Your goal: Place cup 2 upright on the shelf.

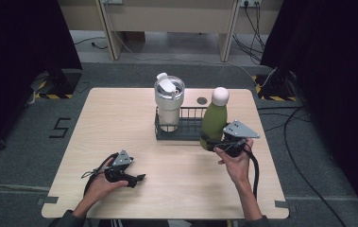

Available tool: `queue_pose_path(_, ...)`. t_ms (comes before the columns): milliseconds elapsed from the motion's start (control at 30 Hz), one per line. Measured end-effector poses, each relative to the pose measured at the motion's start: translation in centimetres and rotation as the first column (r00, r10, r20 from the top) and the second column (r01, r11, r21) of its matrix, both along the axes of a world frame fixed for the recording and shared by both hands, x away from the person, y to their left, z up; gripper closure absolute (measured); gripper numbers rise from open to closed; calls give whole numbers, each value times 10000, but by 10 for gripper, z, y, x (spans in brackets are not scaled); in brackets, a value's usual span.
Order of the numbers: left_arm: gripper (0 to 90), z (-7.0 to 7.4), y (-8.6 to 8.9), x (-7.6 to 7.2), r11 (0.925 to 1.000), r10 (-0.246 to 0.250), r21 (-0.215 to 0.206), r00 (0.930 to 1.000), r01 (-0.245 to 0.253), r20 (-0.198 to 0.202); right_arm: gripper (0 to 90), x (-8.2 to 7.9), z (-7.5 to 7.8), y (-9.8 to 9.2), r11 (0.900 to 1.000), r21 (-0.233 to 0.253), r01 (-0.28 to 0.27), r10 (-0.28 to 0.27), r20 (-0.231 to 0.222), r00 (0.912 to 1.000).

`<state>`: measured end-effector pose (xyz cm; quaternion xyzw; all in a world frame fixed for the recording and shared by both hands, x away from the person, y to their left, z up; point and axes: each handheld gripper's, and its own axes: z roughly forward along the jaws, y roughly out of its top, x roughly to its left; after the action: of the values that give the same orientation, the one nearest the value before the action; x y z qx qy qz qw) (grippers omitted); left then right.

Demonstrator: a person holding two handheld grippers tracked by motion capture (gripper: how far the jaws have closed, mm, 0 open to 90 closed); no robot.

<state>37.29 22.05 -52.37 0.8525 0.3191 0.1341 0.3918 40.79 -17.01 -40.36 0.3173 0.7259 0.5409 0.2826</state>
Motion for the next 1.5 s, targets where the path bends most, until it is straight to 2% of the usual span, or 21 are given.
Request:
queue_pose_path(800, 130, 0, 0, 0, 10000, 4, -2, 10000, -4, -1, 211, 38, 24, 15, 9996, 150, 243, -245, 158, 9996)
queue_pose_path(1267, 130, 0, 0, 0, 10000, -2, -1, 10000, 2, -1, 210, 60, 26, 20, 9977, 371, 563, -564, 17, 9984)
queue_pose_path(1367, 130, 0, 0, 0, 10000, 0, -6, 10000, 0, -2, 211, 63, 27, 21, 9977, 327, 599, -603, 93, 9981)
queue_pose_path(1500, 130, 0, 0, 0, 10000, 0, -6, 10000, 0, 1, 210, 70, 28, 24, 9977, 198, 644, -644, -19, 9979)
